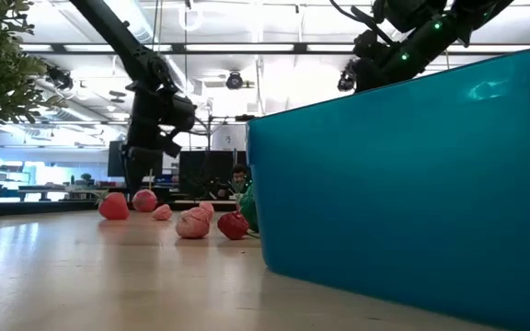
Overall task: Pick and placing Produce into tupperware
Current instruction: Put the pink dragon fruit into the blue bin
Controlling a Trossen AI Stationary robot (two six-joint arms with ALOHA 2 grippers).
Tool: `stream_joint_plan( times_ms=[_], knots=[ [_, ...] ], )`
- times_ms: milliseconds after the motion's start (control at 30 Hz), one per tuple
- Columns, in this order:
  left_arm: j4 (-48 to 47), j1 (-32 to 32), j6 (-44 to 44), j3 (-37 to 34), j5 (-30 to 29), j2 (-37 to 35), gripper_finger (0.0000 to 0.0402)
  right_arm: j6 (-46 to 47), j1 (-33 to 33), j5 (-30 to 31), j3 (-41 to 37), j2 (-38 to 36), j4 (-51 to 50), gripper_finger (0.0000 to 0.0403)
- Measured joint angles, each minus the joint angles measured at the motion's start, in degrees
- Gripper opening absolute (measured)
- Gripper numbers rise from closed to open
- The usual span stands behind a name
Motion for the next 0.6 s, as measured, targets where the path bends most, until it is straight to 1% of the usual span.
stream_joint_plan(
  times_ms=[100, 300, 367, 533, 600],
  knots=[
    [2.56, 0.60, -2.81, -0.08, 0.00, 0.00, 0.0263, 0.02, -0.01, -0.01, 0.00, 0.00, 0.01, 0.0214],
    [4.43, 0.86, -1.89, -0.07, 0.00, 0.00, 0.0252, 0.02, -0.02, 0.00, 0.00, 0.00, 0.07, 0.0214],
    [4.37, 0.83, -0.12, -0.07, -0.02, 0.00, 0.0253, 0.00, 0.00, 0.00, 0.00, 0.00, 0.11, 0.0214],
    [4.37, 0.69, 9.40, -0.04, -0.01, 0.00, 0.0255, -0.02, 0.00, 0.00, 0.00, 0.00, 0.12, 0.0214],
    [4.37, 0.66, 11.66, -0.04, -0.01, 0.00, 0.0255, -0.02, 0.00, 0.00, 0.00, 0.00, 0.13, 0.0214]
  ],
)
